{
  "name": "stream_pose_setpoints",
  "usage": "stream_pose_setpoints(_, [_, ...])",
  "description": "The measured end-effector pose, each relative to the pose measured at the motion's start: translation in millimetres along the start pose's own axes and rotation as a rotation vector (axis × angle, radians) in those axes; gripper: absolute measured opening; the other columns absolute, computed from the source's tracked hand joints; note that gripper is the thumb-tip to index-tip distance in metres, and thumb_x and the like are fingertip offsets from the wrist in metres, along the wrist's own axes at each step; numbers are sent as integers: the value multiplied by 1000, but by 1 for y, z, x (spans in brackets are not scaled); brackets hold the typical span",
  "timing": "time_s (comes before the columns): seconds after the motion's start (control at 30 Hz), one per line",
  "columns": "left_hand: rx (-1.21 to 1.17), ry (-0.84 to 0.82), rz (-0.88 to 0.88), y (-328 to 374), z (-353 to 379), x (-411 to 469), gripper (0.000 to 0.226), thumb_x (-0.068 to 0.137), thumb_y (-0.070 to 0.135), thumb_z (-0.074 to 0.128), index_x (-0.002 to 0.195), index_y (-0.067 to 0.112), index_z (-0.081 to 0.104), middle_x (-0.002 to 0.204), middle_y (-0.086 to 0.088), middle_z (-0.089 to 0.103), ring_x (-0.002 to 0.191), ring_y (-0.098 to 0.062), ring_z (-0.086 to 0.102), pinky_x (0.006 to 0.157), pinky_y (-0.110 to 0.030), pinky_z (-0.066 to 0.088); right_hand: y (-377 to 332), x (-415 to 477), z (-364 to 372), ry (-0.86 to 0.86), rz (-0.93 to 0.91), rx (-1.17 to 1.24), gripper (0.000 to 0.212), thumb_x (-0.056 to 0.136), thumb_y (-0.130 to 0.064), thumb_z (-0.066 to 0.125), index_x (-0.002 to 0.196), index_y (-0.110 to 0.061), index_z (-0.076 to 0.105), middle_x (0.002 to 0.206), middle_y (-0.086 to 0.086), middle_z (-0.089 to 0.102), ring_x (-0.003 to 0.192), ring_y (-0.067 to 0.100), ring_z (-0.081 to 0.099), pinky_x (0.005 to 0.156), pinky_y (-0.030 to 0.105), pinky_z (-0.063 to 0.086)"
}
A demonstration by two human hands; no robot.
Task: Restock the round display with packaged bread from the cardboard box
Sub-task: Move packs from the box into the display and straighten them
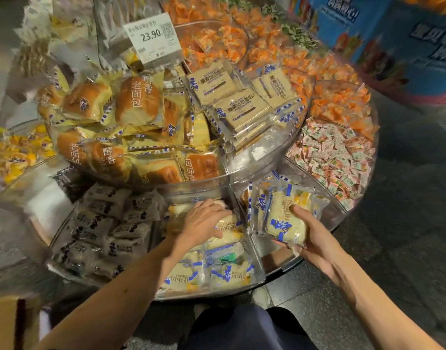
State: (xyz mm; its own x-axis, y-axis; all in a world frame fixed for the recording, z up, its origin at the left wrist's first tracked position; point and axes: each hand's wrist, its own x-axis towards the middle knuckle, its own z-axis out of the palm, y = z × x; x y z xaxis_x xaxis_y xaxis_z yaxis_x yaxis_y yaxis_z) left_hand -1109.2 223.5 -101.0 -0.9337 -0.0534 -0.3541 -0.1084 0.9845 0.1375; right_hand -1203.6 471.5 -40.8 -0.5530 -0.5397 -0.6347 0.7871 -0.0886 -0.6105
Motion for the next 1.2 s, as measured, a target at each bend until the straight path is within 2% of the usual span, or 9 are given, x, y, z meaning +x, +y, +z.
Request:
stream_pose_setpoints(0.3, [47,26,41,1,0,-3,68,90,48,62,150,27,37,141,1,44,123,-18,37,99,-34,30,8,3,4,-13,5,-33,39,87,-25,62,123,-12,64,119,20,70,104,36,70,82,51,60])
stream_pose_setpoints(0.4, [-471,252,-181,6,-17,-12,59,90,40,67,144,25,47,127,3,58,117,-13,50,108,-39,39,11,2,6,-11,1,-67,46,86,-25,65,129,-10,61,121,19,69,109,36,68,83,47,60])
stream_pose_setpoints(0.5, [-819,565,-280,12,-51,-23,26,95,23,65,119,15,65,87,11,62,72,4,58,71,-19,55,11,2,16,-29,-1,-104,47,83,-22,67,127,-7,61,110,13,74,98,25,73,72,33,62])
stream_pose_setpoints(0.6, [-930,456,-140,29,-85,-34,26,95,28,64,120,21,61,91,13,61,73,7,61,60,-11,49,12,6,30,-42,4,-124,51,81,-20,70,128,-5,59,113,16,73,103,28,72,76,37,61])
stream_pose_setpoints(0.7, [-795,236,-41,38,-93,-38,71,83,44,73,146,34,40,119,13,49,96,-2,53,86,-19,47,13,10,46,-64,6,-206,59,72,-22,78,125,-2,62,113,19,72,105,31,71,93,47,56])
stream_pose_setpoints(0.83, [-618,123,-48,28,-92,-36,95,75,47,81,154,36,28,123,5,42,111,-8,43,96,-25,38,8,14,59,-121,-11,-345,53,68,-17,80,117,-3,65,106,17,75,94,25,74,78,35,60])
stream_pose_setpoints(0.9, [-590,107,-85,23,-92,-39,91,74,49,81,151,33,36,116,4,42,111,-11,44,90,-25,36,6,16,61,-162,0,-424,55,66,-20,82,116,-5,65,107,17,74,99,28,73,85,38,57])
stream_pose_setpoints(1.0, [-642,198,-137,16,-87,-46,72,75,46,81,136,23,52,114,6,46,105,-8,46,78,-17,33,5,21,62,-139,11,-391,42,74,-18,76,112,-3,64,102,18,75,87,26,75,66,33,61])
stream_pose_setpoints(1.2, [-1236,328,-408,-1,-67,-65,28,85,7,74,105,14,56,101,-5,67,58,-7,67,51,-20,54,0,31,38,-48,-14,-295,45,81,-31,70,115,-2,64,105,24,73,90,34,74,69,44,63])
